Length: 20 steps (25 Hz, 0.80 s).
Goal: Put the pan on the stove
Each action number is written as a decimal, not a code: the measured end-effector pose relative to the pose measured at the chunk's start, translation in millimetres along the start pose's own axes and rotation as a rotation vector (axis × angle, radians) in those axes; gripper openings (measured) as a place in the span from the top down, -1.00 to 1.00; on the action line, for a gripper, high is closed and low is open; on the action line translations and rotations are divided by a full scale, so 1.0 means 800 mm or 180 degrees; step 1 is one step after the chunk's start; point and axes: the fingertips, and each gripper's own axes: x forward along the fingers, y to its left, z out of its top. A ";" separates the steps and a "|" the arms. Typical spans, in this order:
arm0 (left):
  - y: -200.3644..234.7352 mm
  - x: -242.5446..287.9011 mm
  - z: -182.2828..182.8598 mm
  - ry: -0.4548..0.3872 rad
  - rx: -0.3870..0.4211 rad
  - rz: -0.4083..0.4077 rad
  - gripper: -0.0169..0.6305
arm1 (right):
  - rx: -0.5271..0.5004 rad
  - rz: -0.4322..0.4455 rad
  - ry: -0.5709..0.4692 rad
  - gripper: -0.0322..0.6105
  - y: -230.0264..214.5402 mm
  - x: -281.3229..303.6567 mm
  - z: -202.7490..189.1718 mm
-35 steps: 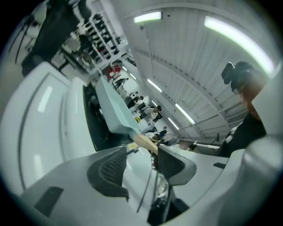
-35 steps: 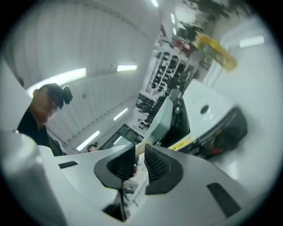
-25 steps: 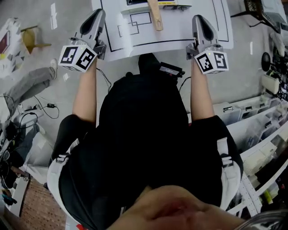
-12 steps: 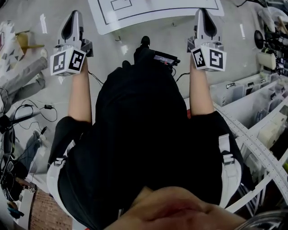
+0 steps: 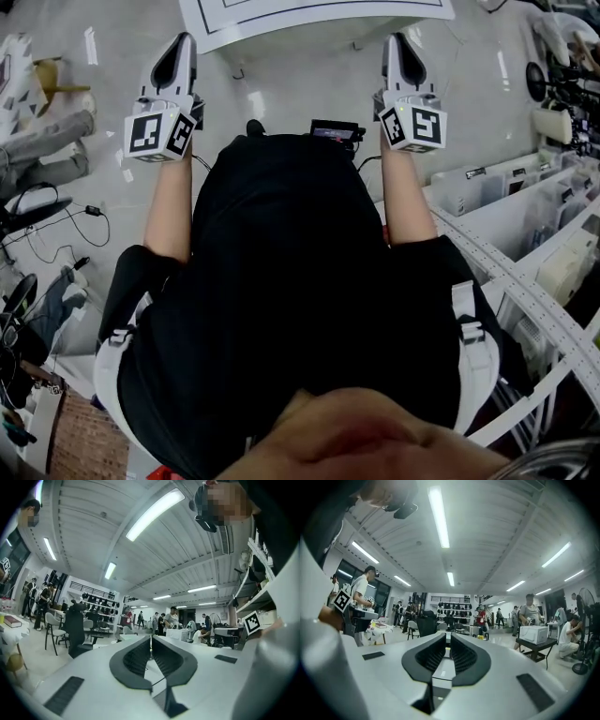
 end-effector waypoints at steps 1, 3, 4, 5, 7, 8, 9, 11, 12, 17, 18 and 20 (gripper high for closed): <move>-0.010 -0.001 -0.005 0.0037 0.0002 -0.0017 0.86 | 0.0019 -0.0014 0.0002 0.77 -0.004 -0.008 -0.002; -0.026 -0.004 -0.017 0.0129 0.0027 -0.0050 0.86 | 0.0027 -0.0040 -0.0001 0.77 -0.007 -0.026 -0.004; -0.033 -0.004 -0.023 0.0173 0.0052 -0.0063 0.86 | 0.0043 -0.0046 -0.0005 0.77 -0.007 -0.034 -0.004; -0.040 -0.002 -0.027 0.0203 0.0078 -0.0081 0.86 | 0.0089 -0.0048 -0.0012 0.77 -0.008 -0.041 -0.006; -0.060 0.003 -0.028 0.0206 0.0097 -0.0171 0.86 | 0.0250 -0.0070 -0.0007 0.77 -0.013 -0.054 -0.013; -0.075 0.004 -0.027 0.0190 0.0089 -0.0243 0.86 | 0.0313 -0.0089 0.0009 0.77 -0.015 -0.063 -0.017; -0.090 0.003 -0.025 0.0170 0.0082 -0.0319 0.87 | 0.0346 -0.0099 0.0023 0.77 -0.016 -0.073 -0.021; -0.117 0.005 -0.025 0.0160 0.0104 -0.0420 0.88 | 0.0345 -0.0079 0.0030 0.77 -0.017 -0.089 -0.025; -0.128 0.008 -0.028 0.0177 0.0122 -0.0439 0.88 | 0.0336 -0.0060 0.0028 0.77 -0.017 -0.094 -0.027; -0.167 0.002 -0.040 0.0244 0.0051 -0.0463 0.88 | 0.0366 -0.0023 0.0071 0.78 -0.025 -0.123 -0.042; -0.171 0.000 -0.040 0.0259 0.0030 -0.0480 0.88 | 0.0378 -0.0042 0.0073 0.78 -0.028 -0.128 -0.043; -0.175 -0.001 -0.040 0.0291 0.0008 -0.0528 0.88 | 0.0383 -0.0105 0.0058 0.78 -0.033 -0.135 -0.039</move>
